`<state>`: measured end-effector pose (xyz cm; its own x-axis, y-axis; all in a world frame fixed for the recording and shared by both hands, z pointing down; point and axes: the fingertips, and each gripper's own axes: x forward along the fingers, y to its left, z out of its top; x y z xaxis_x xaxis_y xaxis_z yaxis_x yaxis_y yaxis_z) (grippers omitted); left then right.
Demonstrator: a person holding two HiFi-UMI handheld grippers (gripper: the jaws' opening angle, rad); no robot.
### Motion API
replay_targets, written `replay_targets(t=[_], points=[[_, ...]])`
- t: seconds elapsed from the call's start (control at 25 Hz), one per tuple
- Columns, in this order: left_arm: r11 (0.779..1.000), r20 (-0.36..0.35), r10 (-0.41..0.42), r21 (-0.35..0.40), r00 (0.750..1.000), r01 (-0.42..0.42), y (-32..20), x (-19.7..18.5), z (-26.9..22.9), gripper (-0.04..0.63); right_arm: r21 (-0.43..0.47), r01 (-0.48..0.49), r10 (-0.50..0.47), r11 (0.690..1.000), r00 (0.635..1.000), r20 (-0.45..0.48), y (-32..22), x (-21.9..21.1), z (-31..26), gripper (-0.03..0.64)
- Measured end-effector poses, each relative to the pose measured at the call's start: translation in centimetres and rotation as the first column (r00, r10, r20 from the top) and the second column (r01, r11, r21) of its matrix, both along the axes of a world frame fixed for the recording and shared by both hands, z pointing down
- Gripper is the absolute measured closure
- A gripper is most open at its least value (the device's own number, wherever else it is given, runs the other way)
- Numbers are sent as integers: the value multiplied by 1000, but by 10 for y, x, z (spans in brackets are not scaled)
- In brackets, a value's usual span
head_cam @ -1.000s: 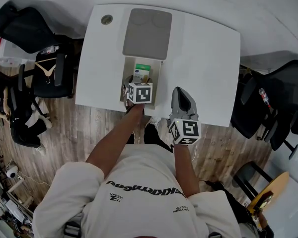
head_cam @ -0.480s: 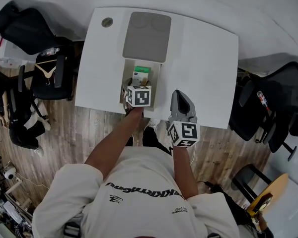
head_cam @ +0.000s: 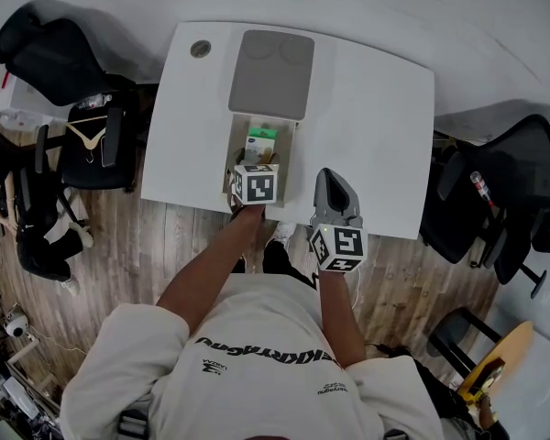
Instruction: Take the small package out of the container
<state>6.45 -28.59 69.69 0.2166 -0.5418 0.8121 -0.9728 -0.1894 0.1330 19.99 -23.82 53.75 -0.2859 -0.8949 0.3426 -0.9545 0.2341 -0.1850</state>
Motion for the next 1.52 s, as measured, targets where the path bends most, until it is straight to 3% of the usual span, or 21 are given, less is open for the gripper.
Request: replay_targets(t=[0.92,1.52], points=[[988,-102,26,154,994,-10,16,1,-69,233,67,-23,23,997,1000,-7,18,-9,-34,615],[941,-195,94,338,976,-23,37,-1,-136,234,103,-38,40,994,999,-23,37,-13,-56,617]])
